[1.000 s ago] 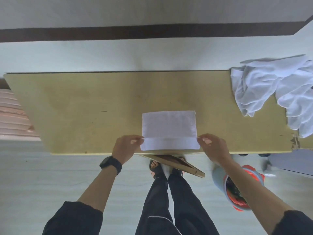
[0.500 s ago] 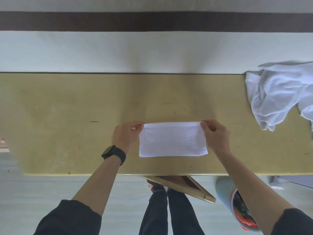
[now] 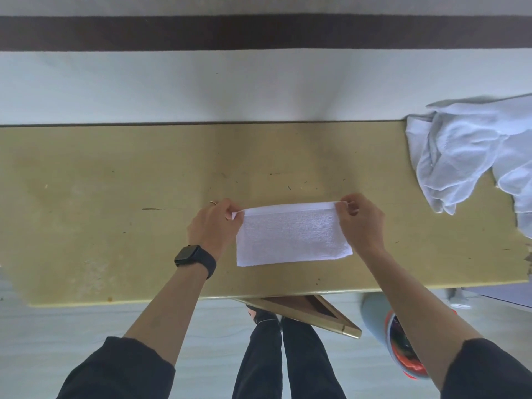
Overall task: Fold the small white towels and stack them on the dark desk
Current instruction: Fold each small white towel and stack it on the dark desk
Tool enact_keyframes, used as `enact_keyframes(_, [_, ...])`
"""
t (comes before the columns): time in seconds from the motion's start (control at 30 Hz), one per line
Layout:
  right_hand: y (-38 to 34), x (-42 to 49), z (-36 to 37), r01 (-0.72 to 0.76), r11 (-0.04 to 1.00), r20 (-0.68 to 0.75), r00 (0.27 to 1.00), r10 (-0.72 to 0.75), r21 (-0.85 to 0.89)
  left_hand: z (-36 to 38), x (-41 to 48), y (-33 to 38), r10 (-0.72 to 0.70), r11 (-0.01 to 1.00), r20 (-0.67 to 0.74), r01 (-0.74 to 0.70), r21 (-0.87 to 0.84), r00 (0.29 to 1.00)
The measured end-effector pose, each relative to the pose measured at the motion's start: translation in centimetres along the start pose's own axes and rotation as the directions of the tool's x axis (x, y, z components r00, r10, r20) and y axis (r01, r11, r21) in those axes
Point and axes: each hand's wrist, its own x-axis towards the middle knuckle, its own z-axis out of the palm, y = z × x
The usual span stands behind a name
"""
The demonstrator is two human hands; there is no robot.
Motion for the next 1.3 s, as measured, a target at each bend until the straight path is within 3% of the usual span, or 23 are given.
enact_keyframes(0.17, [0.1, -0.1, 0.2, -0.005, 1.0, -0.038, 0.999, 0.006, 0.008, -0.2, 0.4, 0.4, 0.0, 0.999, 0.051, -0.003, 0.051, 0.999])
enact_keyframes(0.33, [-0.2, 0.7, -0.2, 0.013, 0.997, 0.018, 1.0, -0.012, -0.077, -0.7, 0.2, 0.7, -0.011, 0.983, 0.155, -0.018, 0.183, 0.988])
enact_keyframes(0.53, [-4.4, 3.1, 1.4, 0.263, 0.925, 0.055, 0.965, -0.258, -0.273, -1.0, -2.8, 1.4, -0.157, 0.956, 0.288, 0.072, 0.284, 0.945])
enact_keyframes(0.73, [-10.8, 4.0, 6.2, 0.462, 0.818, 0.205, 0.886, -0.415, -0.343, 1.0, -7.4, 1.9, -0.262, 0.957, 0.374, 0.19, 0.218, 0.89])
enact_keyframes(0.9, [-12.6, 2.8, 8.7, 0.6, 0.769, 0.396, 0.775, -0.492, -0.218, 1.5, -8.8, 3.0, -0.278, 0.955, 0.389, 0.209, 0.21, 0.878])
enact_keyframes(0.97, [-11.8, 1.1, 7.7, 0.608, 0.786, 0.391, 0.755, -0.527, -0.114, 1.4, -8.6, 3.0, -0.258, 0.96, 0.393, 0.189, 0.207, 0.882])
enact_keyframes(1.03, [-9.4, -1.4, 5.9, 0.587, 0.809, 0.277, 0.782, -0.558, -0.028, 1.5, -8.7, 2.6, -0.204, 0.97, 0.333, 0.145, 0.194, 0.92])
enact_keyframes(1.07, [-7.6, -2.9, 5.0, 0.581, 0.814, 0.206, 0.798, -0.566, -0.011, 1.6, -8.9, 2.1, -0.118, 0.976, 0.239, 0.068, 0.206, 0.964])
enact_keyframes(1.1, [-5.5, -4.3, 4.2, 0.585, 0.811, 0.145, 0.804, -0.576, -0.02, 1.9, -9.0, 1.5, 0.039, 0.969, 0.088, -0.059, 0.239, 0.995])
enact_keyframes(1.17, [-1.2, -7.0, 3.1, 0.601, 0.794, 0.065, 0.799, -0.597, -0.088, 3.1, -9.2, 0.4, 0.396, 0.877, -0.096, -0.346, 0.334, 0.913])
enact_keyframes(1.23, [2.0, -9.2, 2.6, 0.6, 0.779, 0.083, 0.799, -0.596, -0.182, 4.3, -8.9, -0.6, 0.566, 0.778, -0.026, -0.523, 0.348, 0.824])
enact_keyframes(1.3, [4.1, -10.8, 2.7, 0.638, 0.72, 0.2, 0.769, -0.607, -0.272, 5.3, -8.6, -1.5, 0.586, 0.726, 0.116, -0.583, 0.365, 0.802])
